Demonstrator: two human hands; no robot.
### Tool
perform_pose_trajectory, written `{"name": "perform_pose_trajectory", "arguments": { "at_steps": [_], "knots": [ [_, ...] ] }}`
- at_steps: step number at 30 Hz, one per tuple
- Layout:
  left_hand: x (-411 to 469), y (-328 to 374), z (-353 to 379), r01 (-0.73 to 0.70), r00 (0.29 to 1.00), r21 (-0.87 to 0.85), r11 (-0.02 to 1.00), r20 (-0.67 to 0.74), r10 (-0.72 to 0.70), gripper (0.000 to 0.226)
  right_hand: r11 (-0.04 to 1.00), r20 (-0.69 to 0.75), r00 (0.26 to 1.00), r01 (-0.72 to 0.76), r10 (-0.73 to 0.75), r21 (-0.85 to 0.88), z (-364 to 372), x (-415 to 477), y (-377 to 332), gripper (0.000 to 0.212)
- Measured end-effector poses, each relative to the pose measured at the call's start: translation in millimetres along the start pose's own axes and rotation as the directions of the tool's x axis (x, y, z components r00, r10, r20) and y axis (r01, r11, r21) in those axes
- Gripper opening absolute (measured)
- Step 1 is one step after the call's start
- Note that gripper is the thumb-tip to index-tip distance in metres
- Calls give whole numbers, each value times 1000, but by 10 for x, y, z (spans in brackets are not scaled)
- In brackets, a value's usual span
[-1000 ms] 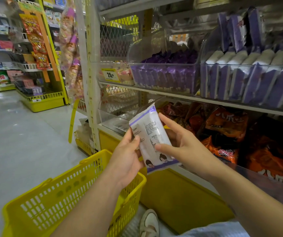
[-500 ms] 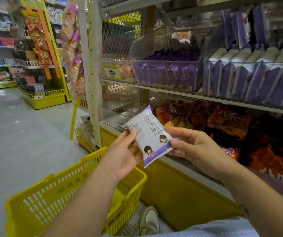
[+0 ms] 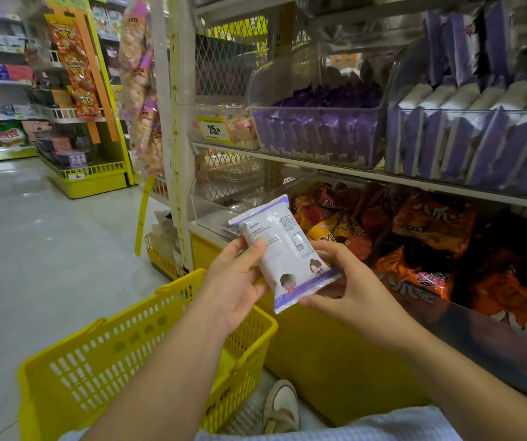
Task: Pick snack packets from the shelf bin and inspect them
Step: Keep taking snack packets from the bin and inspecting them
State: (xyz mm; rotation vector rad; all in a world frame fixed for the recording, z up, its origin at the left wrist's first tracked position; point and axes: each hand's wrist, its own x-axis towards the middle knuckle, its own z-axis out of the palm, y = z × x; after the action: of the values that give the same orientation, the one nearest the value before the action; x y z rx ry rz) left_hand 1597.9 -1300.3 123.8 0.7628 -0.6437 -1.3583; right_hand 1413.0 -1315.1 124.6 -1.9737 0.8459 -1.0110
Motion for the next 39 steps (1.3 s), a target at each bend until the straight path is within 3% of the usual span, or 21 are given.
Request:
{"name": "perform_pose_trajectory", "arguments": {
  "at_steps": [4,10,15,17,20,23,25,29,33,39],
  "knots": [
    [-19,-1,18,-17,999,40,999,38,15,21,954,48,995,-96,86,285,-75,63,-101,43],
    [-60,-153,132,-47,999,45,998,28,46,25,756,311,933,-336,184,562,-5,183,-281,33],
    [-80,-314,178,-181,959,446,877,-118,258,25,738,280,927,-369,249,565,112,203,-237,25],
    [-105,-289,180,-218,966,502,837,-8,257,37,730,235,934,-356,268,584,110,216,-231,22],
    [-120,-253,165,-192,981,583,790,145,131,60,724,183,931,-360,314,588,102,238,-231,23],
    [-140,-242,187,-199,980,674,712,158,124,79,684,168,916,-385,364,620,106,242,-239,24],
    [-147,-251,196,-219,976,688,692,162,148,84,712,132,928,-354,349,606,123,237,-248,27],
    [-130,-250,198,-257,966,650,715,168,195,73,772,109,952,-295,285,563,142,210,-271,31],
    [-138,-226,186,-259,955,697,669,80,286,60,828,122,963,-270,241,491,157,180,-290,40],
    [-111,-154,120,-206,953,664,719,-33,303,44,807,176,956,-292,234,513,118,137,-301,39]
  ]
}}
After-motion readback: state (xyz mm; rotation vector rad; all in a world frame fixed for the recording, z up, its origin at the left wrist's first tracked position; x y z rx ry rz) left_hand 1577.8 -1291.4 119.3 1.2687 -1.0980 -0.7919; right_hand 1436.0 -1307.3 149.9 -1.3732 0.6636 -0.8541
